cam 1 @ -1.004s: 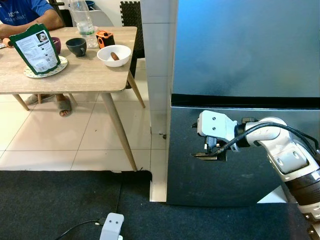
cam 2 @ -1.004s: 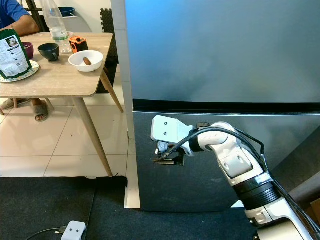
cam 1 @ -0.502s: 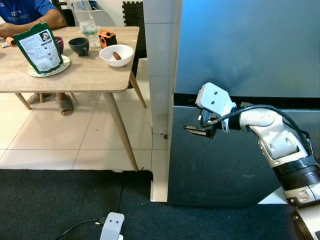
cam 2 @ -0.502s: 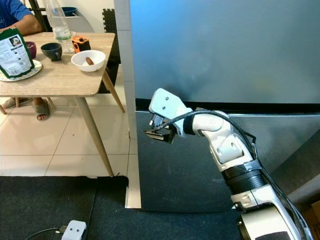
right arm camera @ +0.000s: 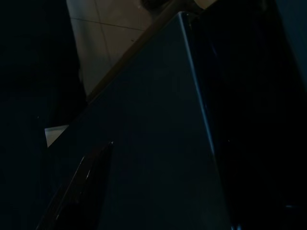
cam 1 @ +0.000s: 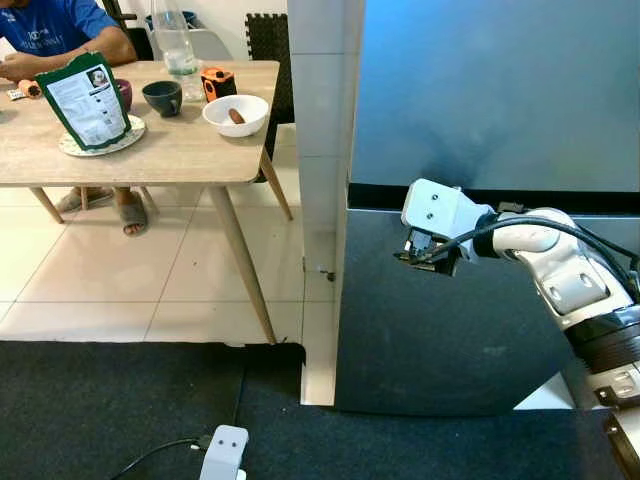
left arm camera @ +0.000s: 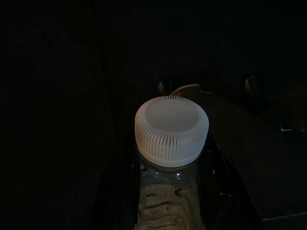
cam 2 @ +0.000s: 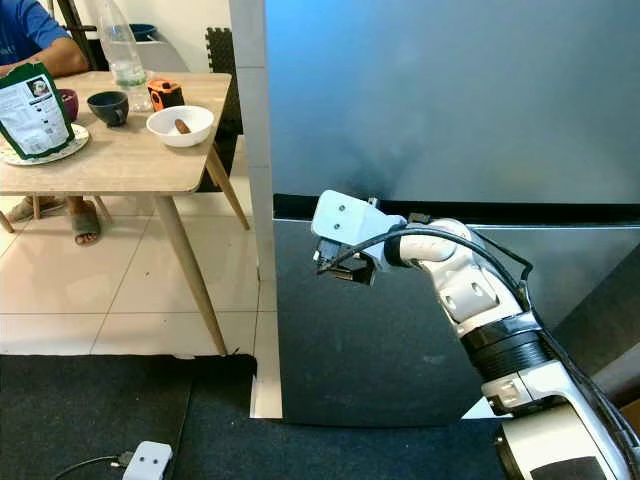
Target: Restocking fridge
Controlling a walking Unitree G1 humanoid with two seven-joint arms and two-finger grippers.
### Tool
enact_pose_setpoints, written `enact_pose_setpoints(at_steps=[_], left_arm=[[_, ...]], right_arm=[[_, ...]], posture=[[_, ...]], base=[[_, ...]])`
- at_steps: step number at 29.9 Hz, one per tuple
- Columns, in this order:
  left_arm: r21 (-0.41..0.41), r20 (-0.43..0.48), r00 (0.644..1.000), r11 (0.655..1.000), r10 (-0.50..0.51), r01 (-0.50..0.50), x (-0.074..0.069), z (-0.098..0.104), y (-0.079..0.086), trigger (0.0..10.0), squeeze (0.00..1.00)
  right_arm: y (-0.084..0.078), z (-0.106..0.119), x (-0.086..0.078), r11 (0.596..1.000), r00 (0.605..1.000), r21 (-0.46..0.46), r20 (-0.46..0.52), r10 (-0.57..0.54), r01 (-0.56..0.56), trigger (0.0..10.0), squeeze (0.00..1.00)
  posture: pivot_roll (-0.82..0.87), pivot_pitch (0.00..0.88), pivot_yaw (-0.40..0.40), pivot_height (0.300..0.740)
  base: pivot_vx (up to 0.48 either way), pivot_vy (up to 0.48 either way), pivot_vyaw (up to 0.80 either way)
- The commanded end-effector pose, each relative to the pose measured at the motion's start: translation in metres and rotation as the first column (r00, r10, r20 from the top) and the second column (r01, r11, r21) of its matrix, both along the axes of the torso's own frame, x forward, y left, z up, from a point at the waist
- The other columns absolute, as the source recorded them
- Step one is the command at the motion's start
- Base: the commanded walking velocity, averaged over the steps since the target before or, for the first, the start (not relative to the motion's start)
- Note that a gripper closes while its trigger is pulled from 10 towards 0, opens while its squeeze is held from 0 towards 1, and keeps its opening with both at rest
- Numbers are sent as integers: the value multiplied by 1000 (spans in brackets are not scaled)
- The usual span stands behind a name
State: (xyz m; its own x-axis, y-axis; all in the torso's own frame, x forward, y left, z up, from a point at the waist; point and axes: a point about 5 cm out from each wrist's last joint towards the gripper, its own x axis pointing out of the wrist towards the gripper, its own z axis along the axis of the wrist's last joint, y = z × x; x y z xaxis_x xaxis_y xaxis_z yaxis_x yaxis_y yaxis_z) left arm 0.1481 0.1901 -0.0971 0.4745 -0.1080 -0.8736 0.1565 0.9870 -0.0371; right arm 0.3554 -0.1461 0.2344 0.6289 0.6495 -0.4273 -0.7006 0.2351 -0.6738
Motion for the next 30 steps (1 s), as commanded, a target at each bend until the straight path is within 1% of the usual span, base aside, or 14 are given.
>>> enact_pose_setpoints(at_steps=[1,7,8,10,14,20,21,22,25,26,27,28,29,30], left_arm=[[-45,-79,997,999,-15,12,-19,-9,-14,10000,0],[-46,-78,997,999,-17,14,-19,-9,-14,10000,0],[-47,-78,997,999,-17,13,-19,-9,-15,10000,0],[-47,-79,997,999,-14,11,-19,-9,-15,10000,0],[-46,-83,997,999,-13,9,-21,-9,-14,10000,0],[-45,-87,996,999,-11,7,-23,-10,-14,10000,0],[-47,-85,996,999,-11,8,-22,-9,-14,10000,0],[-47,-84,996,999,-12,8,-21,-9,-14,10000,0],[-47,-83,996,999,-12,8,-21,-9,-14,10000,0],[-48,-83,997,999,-11,7,-21,-9,-14,10000,0],[-48,-82,997,999,-11,7,-21,-9,-14,10000,0],[-48,-81,997,999,-11,7,-20,-9,-14,10000,0],[-49,-81,997,999,-10,6,-20,-9,-14,10000,0],[-49,-80,997,999,-10,6,-20,-9,-14,10000,0]], right_arm=[[2,-22,-5,996,994,-69,-103,41,-49,10000,0],[1,-25,-9,990,987,-101,-138,83,-98,10000,0],[1,-30,-17,978,969,-125,-205,139,-167,10000,0],[2,-32,-25,965,947,-132,-260,187,-227,10000,0],[2,-33,-32,953,926,-131,-303,225,-275,10000,0],[5,-22,-43,939,882,-20,-350,316,-345,10000,0],[6,-16,-49,924,858,34,-360,368,-382,10000,0],[7,-14,-51,917,848,54,-361,387,-396,10000,0],[7,-12,-53,912,842,64,-363,399,-404,10000,0],[10,-6,-57,896,825,119,-353,442,-429,10000,0],[15,12,-66,841,780,264,-319,539,-473,10000,0],[19,29,-76,761,724,387,-272,634,-521,10000,0],[21,51,-87,638,652,519,-189,734,-569,10000,0],[20,64,-94,551,599,584,-133,789,-596,10000,0]], posture=[[-98,103,-35,740],[-105,100,-35,740],[-105,100,-35,740],[-105,100,-35,740],[-105,107,-36,740],[-105,108,-35,740],[-105,108,-35,740],[-105,108,-35,740],[-105,108,-35,740],[-105,108,-35,740],[-105,108,-35,740],[-105,108,-35,740],[-105,108,-35,740],[-105,108,-35,740]], base=[[0,0,0],[0,0,0],[0,0,0],[0,0,0],[0,0,0],[0,0,0],[0,0,0],[0,0,0],[0,0,0],[0,0,0],[0,0,0],[0,0,0],[0,0,0],[0,0,0]])
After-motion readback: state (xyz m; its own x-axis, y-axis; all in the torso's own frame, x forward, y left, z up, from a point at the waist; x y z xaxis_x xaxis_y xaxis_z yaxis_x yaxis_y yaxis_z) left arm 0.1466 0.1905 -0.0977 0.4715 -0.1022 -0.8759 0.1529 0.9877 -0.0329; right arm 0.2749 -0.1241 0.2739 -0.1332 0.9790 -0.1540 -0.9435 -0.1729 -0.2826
